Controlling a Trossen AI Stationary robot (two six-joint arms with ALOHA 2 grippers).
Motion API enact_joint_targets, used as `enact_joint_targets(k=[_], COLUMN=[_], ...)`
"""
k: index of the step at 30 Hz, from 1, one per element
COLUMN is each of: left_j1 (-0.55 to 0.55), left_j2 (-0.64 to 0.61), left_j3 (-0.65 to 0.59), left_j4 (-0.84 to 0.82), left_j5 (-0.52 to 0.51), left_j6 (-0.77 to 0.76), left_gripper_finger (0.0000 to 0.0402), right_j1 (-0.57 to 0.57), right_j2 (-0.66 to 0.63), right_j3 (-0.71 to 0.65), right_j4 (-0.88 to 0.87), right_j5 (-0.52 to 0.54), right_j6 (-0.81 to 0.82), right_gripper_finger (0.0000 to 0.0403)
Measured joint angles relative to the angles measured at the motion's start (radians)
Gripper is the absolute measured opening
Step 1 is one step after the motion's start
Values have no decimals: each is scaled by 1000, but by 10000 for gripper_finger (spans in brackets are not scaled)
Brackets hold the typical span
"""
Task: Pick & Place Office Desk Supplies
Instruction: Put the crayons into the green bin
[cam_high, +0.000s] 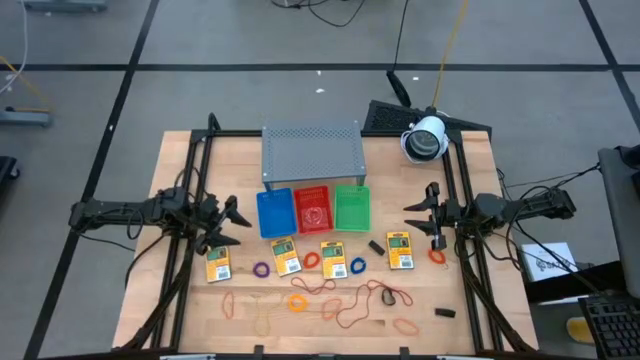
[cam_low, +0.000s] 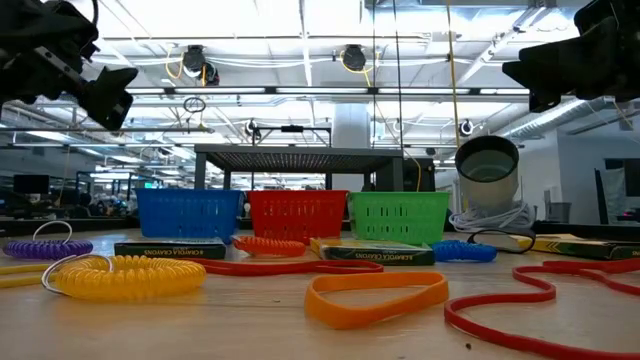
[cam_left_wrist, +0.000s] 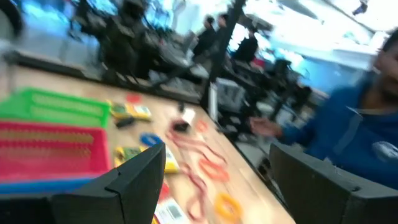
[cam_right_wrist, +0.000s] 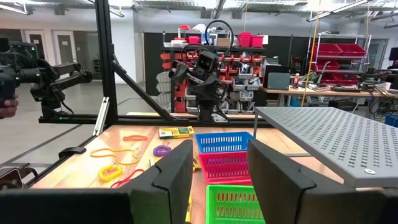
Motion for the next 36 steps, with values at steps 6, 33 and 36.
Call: enact_joint_targets(k=[6,33,36], left_j1=[0,0,0], left_j2=[0,193,202], left_j3=[0,0,0], left_j4=[47,58,58], left_j5=[-116,-507,-529], left_j6=[26,-54,-106], left_gripper_finger=[294,14,28], right_j1=[0,0,0], right_j2=[0,0,-1], right_j3=[0,0,0], right_j4=[0,44,87], right_j5=[0,0,-5], right_j6=[0,76,142], right_gripper_finger=[141,141,141])
